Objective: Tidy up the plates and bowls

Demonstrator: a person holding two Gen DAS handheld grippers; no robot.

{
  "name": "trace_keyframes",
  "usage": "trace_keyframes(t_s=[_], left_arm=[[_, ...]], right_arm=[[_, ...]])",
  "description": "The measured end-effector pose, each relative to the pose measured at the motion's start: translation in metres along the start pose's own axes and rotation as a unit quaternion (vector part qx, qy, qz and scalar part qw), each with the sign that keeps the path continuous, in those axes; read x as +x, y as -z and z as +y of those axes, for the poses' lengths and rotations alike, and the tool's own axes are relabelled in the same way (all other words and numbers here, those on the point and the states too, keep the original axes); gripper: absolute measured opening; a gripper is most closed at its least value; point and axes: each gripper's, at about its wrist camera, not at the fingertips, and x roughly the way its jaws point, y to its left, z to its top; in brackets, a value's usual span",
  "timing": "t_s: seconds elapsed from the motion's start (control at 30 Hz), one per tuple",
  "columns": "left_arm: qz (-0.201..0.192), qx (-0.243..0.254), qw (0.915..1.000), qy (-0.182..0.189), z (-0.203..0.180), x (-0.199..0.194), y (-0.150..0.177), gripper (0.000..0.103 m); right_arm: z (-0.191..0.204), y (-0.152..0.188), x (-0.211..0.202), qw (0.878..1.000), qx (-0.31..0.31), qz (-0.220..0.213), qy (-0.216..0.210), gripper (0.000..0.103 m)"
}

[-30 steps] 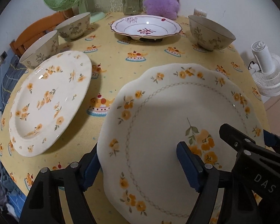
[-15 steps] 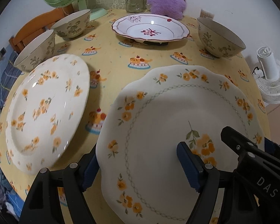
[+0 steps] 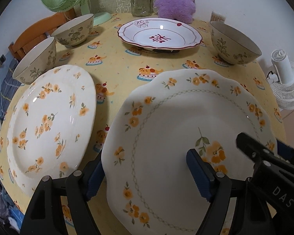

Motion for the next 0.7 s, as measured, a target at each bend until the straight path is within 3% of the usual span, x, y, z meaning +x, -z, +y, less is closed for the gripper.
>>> trace_keyframes(t_s=[0.37, 0.7], left_arm=[[-0.042, 0.016, 0.9990, 0.005, 0.009, -0.051, 0.013, 0.082], [-0.059, 0.038, 0.9970, 0.032, 0.077, -0.072, 0.014, 0.082]], right_arm=[[0.016, 0.006, -0.042, 0.999, -0.029, -0.036, 0.001, 0.077], [0.094, 0.021, -0.067, 0.999, -0.004, -0.050, 0.000, 0.077]])
